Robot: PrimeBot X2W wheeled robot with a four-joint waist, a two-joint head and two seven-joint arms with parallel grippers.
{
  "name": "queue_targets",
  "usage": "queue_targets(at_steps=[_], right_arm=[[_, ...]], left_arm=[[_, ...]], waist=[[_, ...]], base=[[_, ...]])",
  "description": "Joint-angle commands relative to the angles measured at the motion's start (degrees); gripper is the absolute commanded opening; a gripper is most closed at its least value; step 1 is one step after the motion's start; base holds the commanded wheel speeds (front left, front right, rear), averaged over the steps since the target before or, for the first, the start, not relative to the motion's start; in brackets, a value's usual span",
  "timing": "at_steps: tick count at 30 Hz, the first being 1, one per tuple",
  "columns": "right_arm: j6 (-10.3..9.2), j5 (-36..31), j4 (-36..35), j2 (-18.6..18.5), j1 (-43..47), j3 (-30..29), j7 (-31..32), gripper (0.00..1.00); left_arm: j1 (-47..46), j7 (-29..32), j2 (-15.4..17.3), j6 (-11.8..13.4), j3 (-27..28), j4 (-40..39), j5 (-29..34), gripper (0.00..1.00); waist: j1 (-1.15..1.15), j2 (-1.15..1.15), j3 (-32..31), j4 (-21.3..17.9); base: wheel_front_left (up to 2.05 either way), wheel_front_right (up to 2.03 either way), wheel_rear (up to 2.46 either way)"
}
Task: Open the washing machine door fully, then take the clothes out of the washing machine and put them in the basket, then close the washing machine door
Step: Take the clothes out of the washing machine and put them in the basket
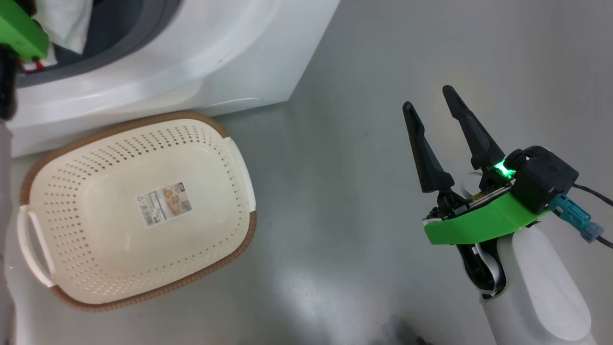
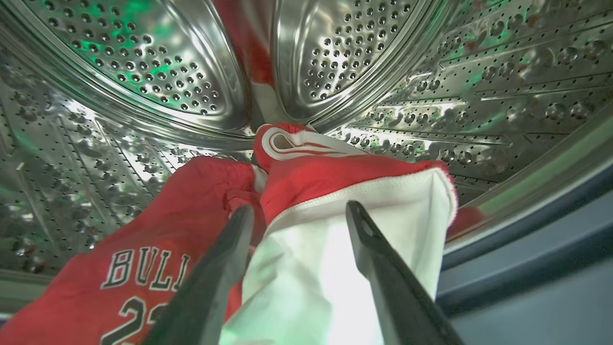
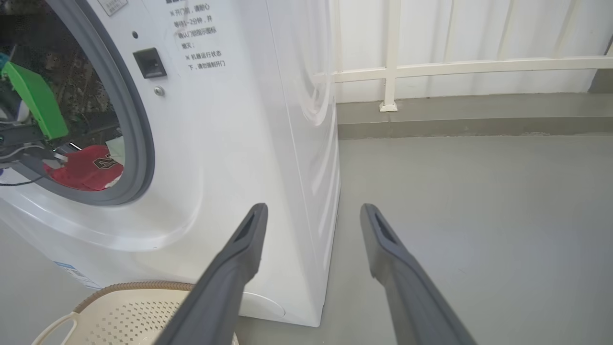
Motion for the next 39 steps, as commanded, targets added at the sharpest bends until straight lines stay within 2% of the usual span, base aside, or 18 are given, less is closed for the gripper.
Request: queue_targets(at_steps=[1,12,21,22,23,24,28,39], right_arm=[[0.09,-0.4,-1.6,0.6,0.1,1.3,-0.3,1.00],[0.09,-0.4,-1.9,1.7,-0.2,1.5,-0.3,1.00],[0.09,-0.8,-2.0,2.0,0.5,0.6,-0.3,1.00],[0.09,-0.8,-2.0,2.0,0.4,0.6,-0.3,1.00],[0.09,-0.8,-2.0,2.0,0.3,0.6,-0.3,1.00],[0.09,-0.8,-1.9,2.1,0.2,0.7,-0.3,1.00],[0.09,-0.8,-1.7,2.1,0.1,0.9,-0.3,1.00],[0.09,-0.6,-0.9,1.5,-0.1,0.8,-0.3,1.00]], left_arm=[[-2.6,1.3,2.8,-0.2,0.3,0.1,-0.2,1.00],[-8.5,7.5,4.0,-0.1,-2.2,6.6,-0.8,1.00],[-7.9,12.8,2.3,-0.2,-5.4,9.9,-2.0,0.99],[-7.8,13.0,2.3,-0.2,-5.7,9.9,-2.3,0.60],[-7.6,13.1,2.3,-0.2,-6.0,9.7,-2.6,0.28],[-7.4,13.2,2.3,-0.2,-6.3,9.6,-2.9,0.00],[-6.9,13.6,2.7,-0.2,-7.5,9.4,-3.8,0.00],[-4.7,6.8,2.7,-0.2,-9.9,7.0,-6.0,0.00]], waist=[[0.00,0.00,1.1,-1.1],[0.00,0.00,3.1,-3.3],[0.00,0.00,2.9,-2.9],[0.00,0.00,2.8,-2.9],[0.00,0.00,2.7,-2.8],[0.00,0.00,2.6,-2.7],[0.00,0.00,2.3,-2.5],[0.00,0.00,-0.9,-1.5]], base=[[0.00,0.00,0.00],[0.00,0.00,0.00],[0.00,0.00,0.00],[0.00,0.00,0.00],[0.00,0.00,0.00],[0.00,0.00,0.00],[0.00,0.00,0.00],[0.00,0.00,0.00]])
